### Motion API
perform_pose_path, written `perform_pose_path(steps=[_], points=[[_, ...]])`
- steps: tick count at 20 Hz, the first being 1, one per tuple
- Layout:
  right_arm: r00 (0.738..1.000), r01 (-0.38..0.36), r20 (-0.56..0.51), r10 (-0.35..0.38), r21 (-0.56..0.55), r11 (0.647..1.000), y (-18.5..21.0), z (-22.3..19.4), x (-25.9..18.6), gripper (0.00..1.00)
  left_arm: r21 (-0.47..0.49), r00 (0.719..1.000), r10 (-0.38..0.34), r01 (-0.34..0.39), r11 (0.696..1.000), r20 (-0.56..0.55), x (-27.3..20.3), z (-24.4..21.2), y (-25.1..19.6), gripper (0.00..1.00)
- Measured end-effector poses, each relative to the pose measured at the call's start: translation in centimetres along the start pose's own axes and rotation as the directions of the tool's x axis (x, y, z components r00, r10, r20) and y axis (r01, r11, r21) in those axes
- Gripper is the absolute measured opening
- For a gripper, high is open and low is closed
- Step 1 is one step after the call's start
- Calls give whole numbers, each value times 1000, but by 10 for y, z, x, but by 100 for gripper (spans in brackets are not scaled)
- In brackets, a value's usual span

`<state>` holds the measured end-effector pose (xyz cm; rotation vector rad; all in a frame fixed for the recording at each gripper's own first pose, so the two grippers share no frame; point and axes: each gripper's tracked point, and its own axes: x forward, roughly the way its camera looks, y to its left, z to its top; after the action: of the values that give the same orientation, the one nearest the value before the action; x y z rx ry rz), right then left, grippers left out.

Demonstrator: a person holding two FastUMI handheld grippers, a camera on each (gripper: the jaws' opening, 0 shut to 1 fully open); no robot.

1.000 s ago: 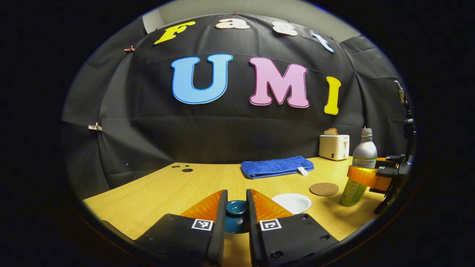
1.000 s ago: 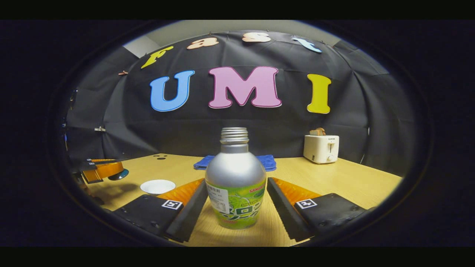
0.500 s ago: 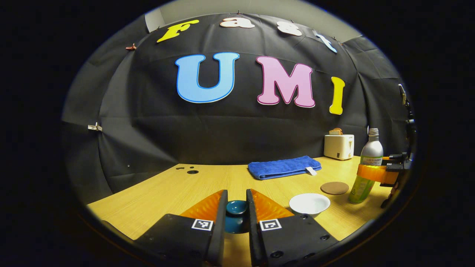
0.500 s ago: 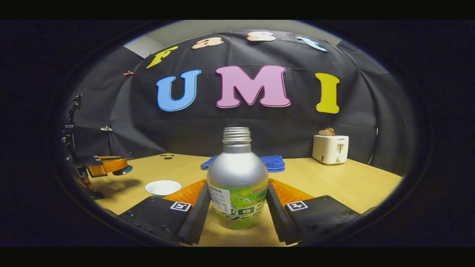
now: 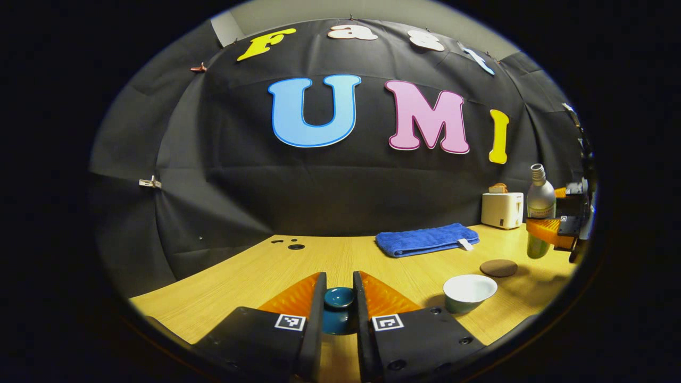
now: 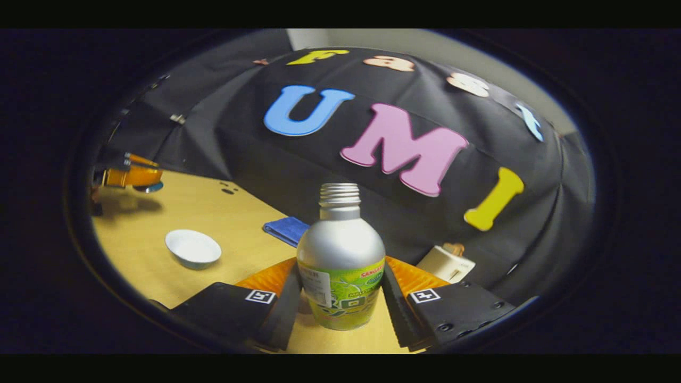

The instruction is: Open the teacup lid with one hand, grasp the water bottle and pour water into the teacup with the other hand; after pouring, place the water bottle on the coaster and then close the teacup lid.

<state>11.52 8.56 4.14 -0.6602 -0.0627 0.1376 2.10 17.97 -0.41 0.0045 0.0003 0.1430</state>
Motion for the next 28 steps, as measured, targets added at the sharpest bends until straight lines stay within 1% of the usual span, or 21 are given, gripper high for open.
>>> perform_pose_path(steps=[1,2,3,4,6,8,9,10,11,13,14,15,18,19,20,23,26,27,28], points=[[1000,-13,24,15,-104,994,2,3,0,76,0,1000,0,0,1000,0,0,0,0,31],[997,-34,57,50,-248,968,8,7,0,76,0,1000,0,0,1000,0,0,-1,0,31],[995,-52,67,80,-347,937,15,7,4,76,0,1000,0,0,1000,0,0,0,0,31],[989,-101,53,137,-433,896,30,-1,8,76,0,1000,0,0,1000,0,0,0,0,31],[985,-115,52,165,-519,847,36,0,9,76,0,1000,0,0,1000,0,0,0,0,31],[979,-119,62,194,-594,795,46,3,24,75,0,1000,0,0,1000,0,0,0,0,31],[976,-122,64,207,-625,771,51,1,31,73,-1,1000,0,0,1000,-1,-1,0,0,31],[974,-125,63,218,-654,747,53,-1,35,73,-1,1000,0,0,1000,-1,0,0,0,31],[972,-121,66,224,-678,725,54,-1,39,76,-1,1000,0,0,1000,-1,0,-1,0,31],[968,-124,66,242,-712,691,56,-3,40,73,-2,1000,-1,1,1000,-2,0,-1,0,31],[966,-128,64,251,-725,677,57,-4,41,73,-1,1000,-8,8,1000,-1,0,0,-2,31],[964,-127,65,259,-741,659,59,-4,43,75,-1,1000,-13,13,1000,-1,0,-1,-3,31],[953,-103,92,288,-797,595,69,-1,45,75,-3,1000,-13,13,1000,-3,0,-1,-1,31],[950,-99,95,298,-811,576,72,-2,46,73,-3,1000,-12,12,1000,-3,0,-1,-1,31],[947,-96,97,305,-825,557,74,-2,46,75,-3,1000,-12,12,1000,-2,0,0,-2,31],[943,-56,113,312,-873,485,71,3,49,76,-3,1000,-12,12,1000,-2,0,-1,-1,31],[940,-45,115,322,-891,452,72,-2,54,75,-3,1000,-20,20,1000,-2,0,-1,-3,31],[939,-36,119,323,-899,437,72,0,53,72,-3,1000,-19,19,1000,-2,1,-1,-2,31],[937,-25,125,326,-908,419,71,2,52,75,-4,1000,-17,17,1000,-2,1,-1,-2,31]])
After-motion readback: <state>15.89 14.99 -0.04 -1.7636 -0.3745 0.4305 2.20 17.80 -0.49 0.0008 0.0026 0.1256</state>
